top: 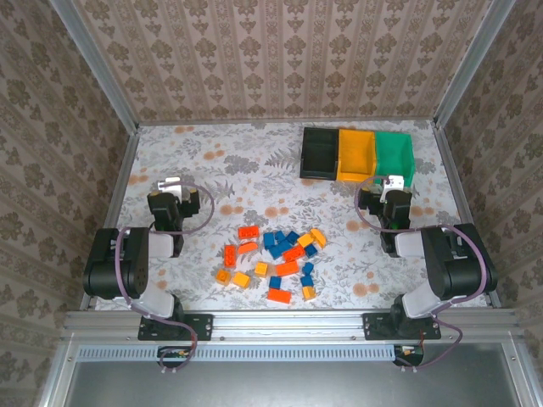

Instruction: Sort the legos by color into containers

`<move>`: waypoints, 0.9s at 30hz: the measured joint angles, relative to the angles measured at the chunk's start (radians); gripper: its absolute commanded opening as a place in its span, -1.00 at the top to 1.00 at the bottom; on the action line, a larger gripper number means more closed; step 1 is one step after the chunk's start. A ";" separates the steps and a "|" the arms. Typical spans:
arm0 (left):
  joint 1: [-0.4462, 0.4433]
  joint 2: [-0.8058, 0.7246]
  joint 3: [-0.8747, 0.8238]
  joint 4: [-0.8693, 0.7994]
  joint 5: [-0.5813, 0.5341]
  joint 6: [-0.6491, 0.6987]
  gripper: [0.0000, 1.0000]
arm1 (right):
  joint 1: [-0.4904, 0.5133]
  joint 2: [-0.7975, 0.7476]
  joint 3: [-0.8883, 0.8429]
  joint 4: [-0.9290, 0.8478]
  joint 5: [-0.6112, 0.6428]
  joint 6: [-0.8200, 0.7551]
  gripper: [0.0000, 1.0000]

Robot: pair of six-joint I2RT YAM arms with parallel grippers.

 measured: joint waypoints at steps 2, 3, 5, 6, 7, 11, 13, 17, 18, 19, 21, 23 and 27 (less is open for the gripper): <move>0.000 0.000 0.000 0.000 0.000 0.000 -0.99 | 0.000 0.000 0.000 0.000 0.000 0.000 -1.00; 0.000 0.000 0.000 0.000 0.000 0.000 -1.00 | 0.000 0.000 0.000 0.000 0.000 0.000 -1.00; 0.000 0.000 0.000 0.000 0.003 0.000 -1.00 | 0.000 0.000 0.000 0.000 0.000 0.000 -1.00; 0.000 0.000 0.000 0.000 0.003 0.000 -1.00 | 0.000 0.000 0.000 0.000 -0.001 0.000 -1.00; 0.001 0.000 0.000 0.000 0.003 0.000 -1.00 | 0.000 0.000 0.000 0.000 -0.003 0.000 -1.00; -0.018 -0.034 0.000 -0.047 -0.053 0.000 -1.00 | 0.000 -0.017 0.015 -0.052 -0.002 0.000 -1.00; -0.047 -0.096 0.010 -0.116 -0.095 0.004 -1.00 | 0.002 -0.062 0.064 -0.164 0.013 0.003 -1.00; -0.090 -0.197 0.075 -0.206 -0.167 0.009 -0.99 | 0.009 -0.140 0.200 -0.352 0.056 0.029 -1.00; -0.093 -0.221 0.087 -0.215 -0.176 0.007 -0.99 | 0.015 -0.163 0.229 -0.391 0.075 0.039 -1.00; -0.094 -0.243 0.092 -0.215 -0.182 0.002 -1.00 | 0.024 -0.182 0.249 -0.418 0.093 0.048 -1.00; -0.094 -0.286 0.092 -0.203 -0.196 -0.030 -1.00 | 0.043 -0.212 0.274 -0.456 0.140 0.071 -1.00; -0.094 -0.304 0.092 -0.184 -0.232 -0.093 -1.00 | 0.056 -0.221 0.290 -0.495 0.191 0.117 -1.00; -0.073 -0.336 0.099 -0.214 -0.293 -0.292 -1.00 | 0.045 -0.221 0.333 -0.599 0.221 0.248 -1.00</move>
